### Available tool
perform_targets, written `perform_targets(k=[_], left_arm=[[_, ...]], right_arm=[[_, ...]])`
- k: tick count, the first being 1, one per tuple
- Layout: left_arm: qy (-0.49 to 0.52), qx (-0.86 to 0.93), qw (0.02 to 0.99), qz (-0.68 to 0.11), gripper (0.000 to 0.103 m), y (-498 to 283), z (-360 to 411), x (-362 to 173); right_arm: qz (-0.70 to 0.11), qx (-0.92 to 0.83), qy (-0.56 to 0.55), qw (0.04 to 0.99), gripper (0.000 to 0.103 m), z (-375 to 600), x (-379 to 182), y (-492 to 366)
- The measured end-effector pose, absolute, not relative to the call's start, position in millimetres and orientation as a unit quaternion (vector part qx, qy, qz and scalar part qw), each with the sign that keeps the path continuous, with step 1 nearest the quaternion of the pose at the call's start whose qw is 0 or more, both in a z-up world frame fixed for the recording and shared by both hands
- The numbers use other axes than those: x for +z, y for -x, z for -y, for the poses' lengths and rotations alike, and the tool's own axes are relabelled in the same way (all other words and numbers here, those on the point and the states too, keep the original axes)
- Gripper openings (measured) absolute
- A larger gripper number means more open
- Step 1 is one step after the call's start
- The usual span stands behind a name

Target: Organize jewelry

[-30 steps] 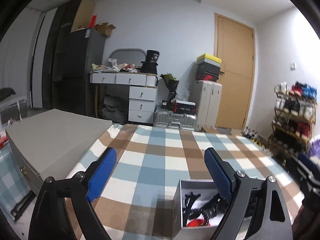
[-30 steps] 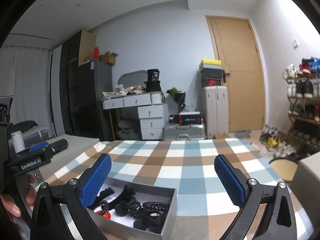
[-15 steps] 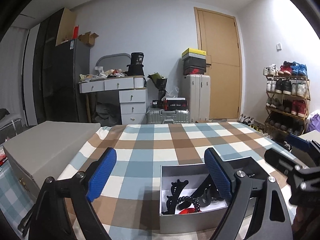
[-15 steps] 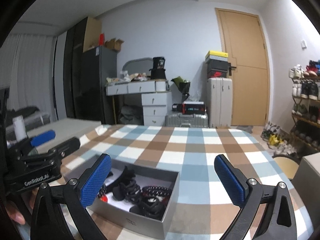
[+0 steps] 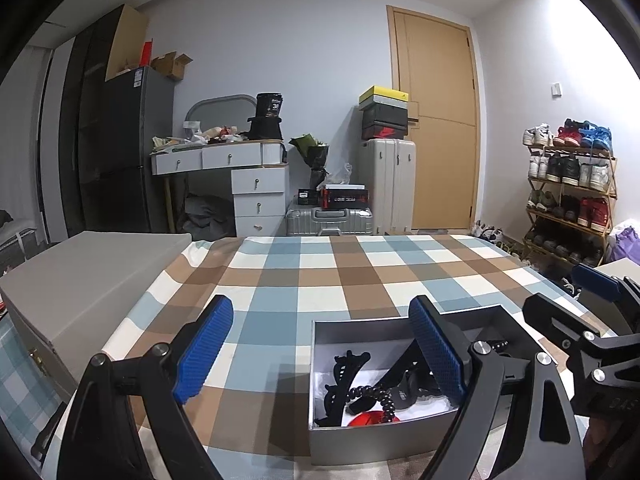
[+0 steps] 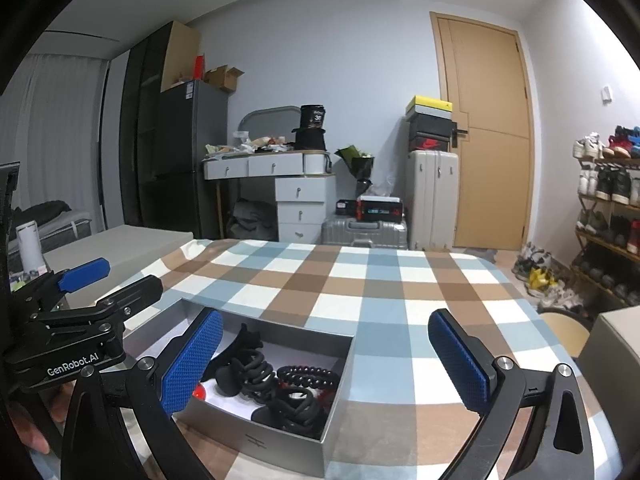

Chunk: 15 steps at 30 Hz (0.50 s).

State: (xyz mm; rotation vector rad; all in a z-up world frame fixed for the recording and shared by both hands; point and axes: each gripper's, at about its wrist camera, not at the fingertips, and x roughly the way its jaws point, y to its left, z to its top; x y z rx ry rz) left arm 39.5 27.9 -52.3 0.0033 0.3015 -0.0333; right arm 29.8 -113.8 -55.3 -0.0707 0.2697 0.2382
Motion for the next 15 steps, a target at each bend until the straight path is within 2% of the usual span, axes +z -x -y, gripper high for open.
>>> perform_targets(k=[15], left_arm=[[-0.002,-0.017,0.988,-0.151,0.087,-40.1,-24.8,-52.6]], right_arm=[[-0.136,0.118,0.036,0.983,0.103,113.6,-55.2,-29.9]])
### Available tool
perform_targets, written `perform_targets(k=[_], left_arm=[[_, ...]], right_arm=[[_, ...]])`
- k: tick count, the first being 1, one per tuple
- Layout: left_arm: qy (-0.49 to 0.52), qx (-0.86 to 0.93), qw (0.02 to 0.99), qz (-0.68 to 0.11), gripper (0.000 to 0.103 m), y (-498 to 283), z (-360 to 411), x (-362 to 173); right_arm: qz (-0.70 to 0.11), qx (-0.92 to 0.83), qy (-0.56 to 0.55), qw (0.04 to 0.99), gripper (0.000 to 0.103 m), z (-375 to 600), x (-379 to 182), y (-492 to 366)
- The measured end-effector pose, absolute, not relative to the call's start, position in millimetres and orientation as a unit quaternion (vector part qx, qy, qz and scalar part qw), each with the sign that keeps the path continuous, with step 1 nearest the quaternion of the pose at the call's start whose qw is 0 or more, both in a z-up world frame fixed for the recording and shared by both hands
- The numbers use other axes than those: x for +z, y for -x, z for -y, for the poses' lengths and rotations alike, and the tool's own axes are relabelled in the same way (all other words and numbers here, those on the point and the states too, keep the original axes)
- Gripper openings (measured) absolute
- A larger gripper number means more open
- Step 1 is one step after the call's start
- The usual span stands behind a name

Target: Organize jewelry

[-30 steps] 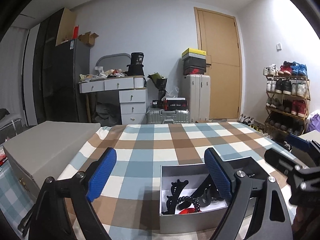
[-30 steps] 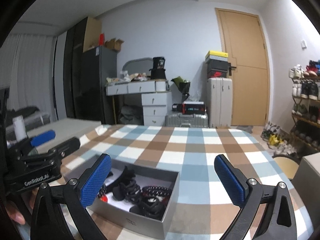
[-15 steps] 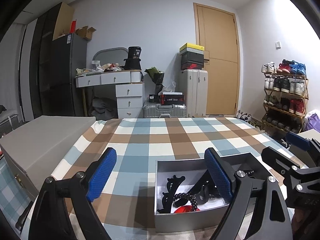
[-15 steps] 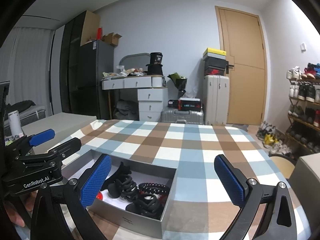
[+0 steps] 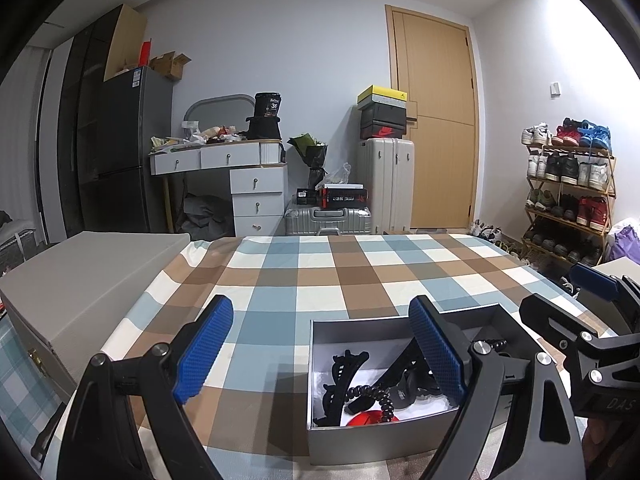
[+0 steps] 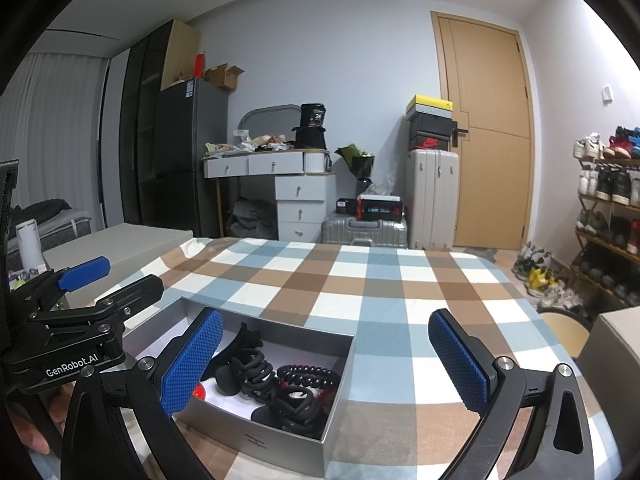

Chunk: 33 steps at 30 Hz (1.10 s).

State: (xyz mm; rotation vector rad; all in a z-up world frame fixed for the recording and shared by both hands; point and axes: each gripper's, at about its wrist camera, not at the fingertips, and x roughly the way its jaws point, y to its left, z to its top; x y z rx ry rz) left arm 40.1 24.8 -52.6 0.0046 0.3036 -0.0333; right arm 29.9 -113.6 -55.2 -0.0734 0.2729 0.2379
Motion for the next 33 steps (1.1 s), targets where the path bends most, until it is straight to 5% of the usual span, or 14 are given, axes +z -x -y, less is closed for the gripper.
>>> perform_targets(k=[33], left_arm=[[-0.004,-0.028,0.988,-0.152,0.09,-40.0,-16.2,-54.7]], right_arm=[[-0.137,0.12,0.036,0.983,0.103,114.5,-56.2,-31.1]])
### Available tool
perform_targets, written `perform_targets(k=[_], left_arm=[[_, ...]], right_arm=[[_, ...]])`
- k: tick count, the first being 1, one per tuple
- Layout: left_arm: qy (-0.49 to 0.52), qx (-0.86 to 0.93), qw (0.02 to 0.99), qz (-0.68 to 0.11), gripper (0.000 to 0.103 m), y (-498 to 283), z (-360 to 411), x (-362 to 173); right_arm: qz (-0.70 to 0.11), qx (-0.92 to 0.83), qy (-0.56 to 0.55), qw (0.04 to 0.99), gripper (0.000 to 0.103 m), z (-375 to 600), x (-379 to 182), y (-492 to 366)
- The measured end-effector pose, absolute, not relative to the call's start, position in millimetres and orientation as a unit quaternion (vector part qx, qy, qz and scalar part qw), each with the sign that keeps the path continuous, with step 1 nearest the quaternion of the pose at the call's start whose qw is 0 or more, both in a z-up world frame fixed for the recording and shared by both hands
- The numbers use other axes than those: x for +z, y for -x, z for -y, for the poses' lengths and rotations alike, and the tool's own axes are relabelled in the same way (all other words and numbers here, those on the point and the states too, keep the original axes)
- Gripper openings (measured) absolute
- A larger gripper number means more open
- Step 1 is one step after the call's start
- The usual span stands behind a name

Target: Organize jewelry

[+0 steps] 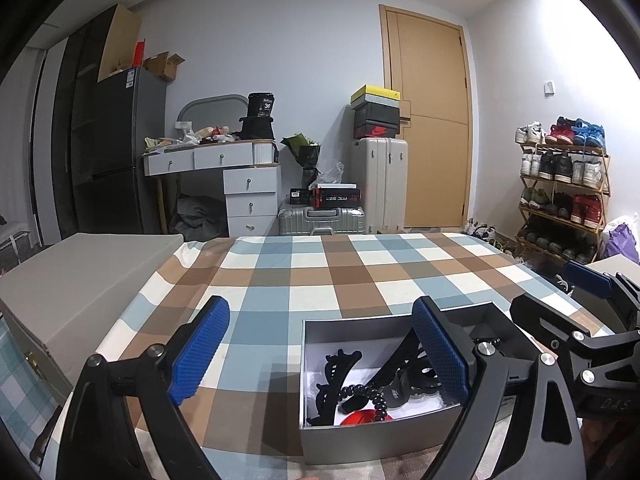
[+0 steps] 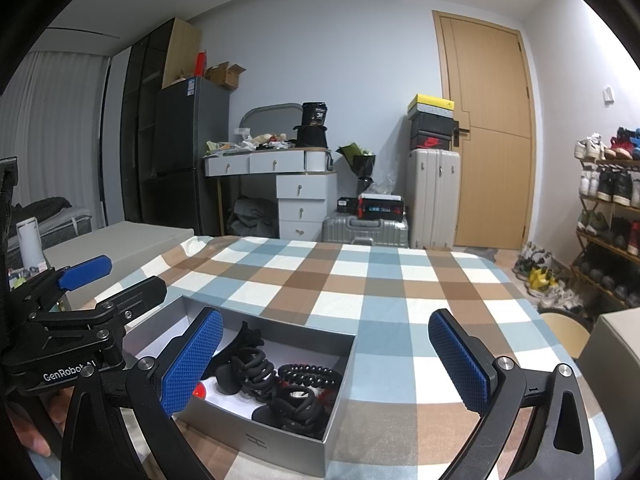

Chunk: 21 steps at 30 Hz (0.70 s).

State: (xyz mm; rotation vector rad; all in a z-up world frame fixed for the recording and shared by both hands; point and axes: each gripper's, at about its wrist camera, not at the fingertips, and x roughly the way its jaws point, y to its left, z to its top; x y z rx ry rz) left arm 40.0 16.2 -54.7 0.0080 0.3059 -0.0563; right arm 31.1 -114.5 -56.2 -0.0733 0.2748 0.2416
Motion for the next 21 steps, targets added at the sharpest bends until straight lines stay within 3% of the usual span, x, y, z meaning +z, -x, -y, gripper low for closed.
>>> perform_targets(k=[15,18,21], left_arm=[[-0.003,-0.028,0.988,-0.153,0.09,-40.0,-16.2,-54.8],[-0.003,-0.027,0.988,-0.152,0.098,-40.0,-16.3,-54.7],[-0.003,-0.028,0.988,-0.152,0.099,-39.8,-15.9,-54.7]], right_arm=[[-0.137,0.12,0.036,0.983,0.103,116.0,-57.1,-32.5],[-0.137,0.12,0.036,0.983,0.103,115.7,-57.0,-32.6],[-0.137,0.12,0.036,0.983,0.103,115.9,-57.0,-32.5]])
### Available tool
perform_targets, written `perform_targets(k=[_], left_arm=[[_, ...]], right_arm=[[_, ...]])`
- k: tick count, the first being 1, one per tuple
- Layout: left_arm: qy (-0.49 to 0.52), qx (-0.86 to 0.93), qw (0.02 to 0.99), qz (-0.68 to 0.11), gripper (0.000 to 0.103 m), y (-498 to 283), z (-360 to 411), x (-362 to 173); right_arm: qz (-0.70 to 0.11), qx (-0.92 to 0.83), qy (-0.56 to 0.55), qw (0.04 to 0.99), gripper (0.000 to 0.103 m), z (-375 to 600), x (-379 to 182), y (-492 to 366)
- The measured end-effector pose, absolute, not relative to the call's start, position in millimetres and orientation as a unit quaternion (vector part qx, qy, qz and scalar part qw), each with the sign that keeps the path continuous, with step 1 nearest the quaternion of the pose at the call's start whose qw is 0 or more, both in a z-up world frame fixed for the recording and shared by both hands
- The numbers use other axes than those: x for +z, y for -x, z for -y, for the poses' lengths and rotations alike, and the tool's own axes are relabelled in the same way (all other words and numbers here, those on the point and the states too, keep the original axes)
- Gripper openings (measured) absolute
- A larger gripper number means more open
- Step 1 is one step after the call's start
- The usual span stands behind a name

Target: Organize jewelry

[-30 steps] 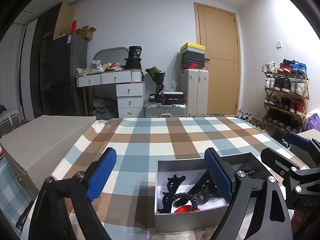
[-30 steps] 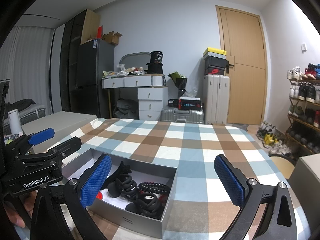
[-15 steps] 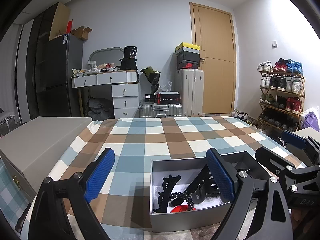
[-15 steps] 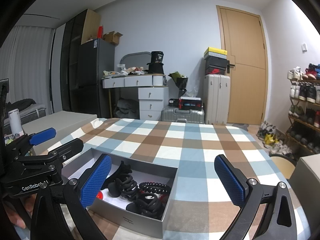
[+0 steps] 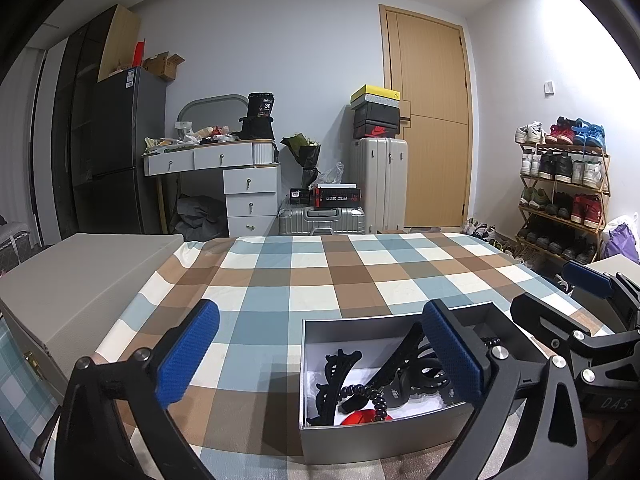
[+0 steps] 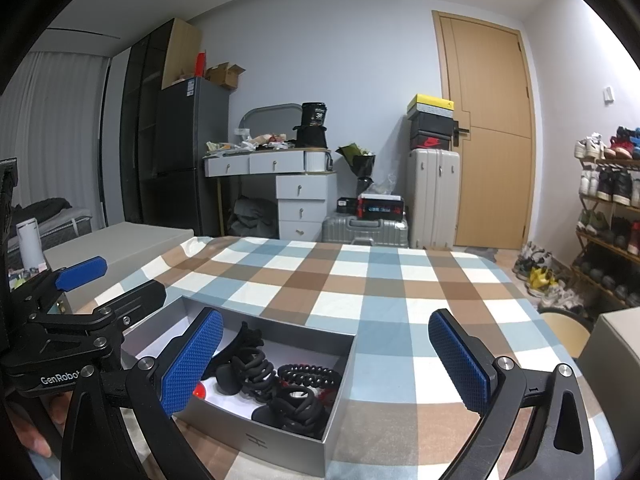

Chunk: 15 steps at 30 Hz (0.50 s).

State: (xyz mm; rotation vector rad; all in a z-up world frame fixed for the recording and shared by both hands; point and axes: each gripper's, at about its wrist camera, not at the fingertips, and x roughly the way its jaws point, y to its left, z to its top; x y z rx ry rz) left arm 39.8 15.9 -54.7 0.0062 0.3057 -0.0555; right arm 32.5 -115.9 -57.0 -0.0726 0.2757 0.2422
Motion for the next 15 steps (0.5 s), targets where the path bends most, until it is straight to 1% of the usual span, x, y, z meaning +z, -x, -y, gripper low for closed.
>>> perform_targets(k=[6,8,15], left_arm=[[-0.003,-0.028,0.988,-0.152,0.099,-40.1,-17.0,-55.0],[-0.003,-0.028,0.988,-0.153,0.102,-40.0,-16.5,-54.8],[-0.003,-0.03,0.988,-0.153,0.102,-39.7,-16.2,-55.0]], right_arm=[[-0.136,0.121,0.036,0.983,0.103,116.1,-57.1,-32.8],[-0.137,0.12,0.036,0.983,0.103,116.0,-57.2,-32.9],[-0.137,0.121,0.036,0.983,0.103,116.6,-57.2,-32.7]])
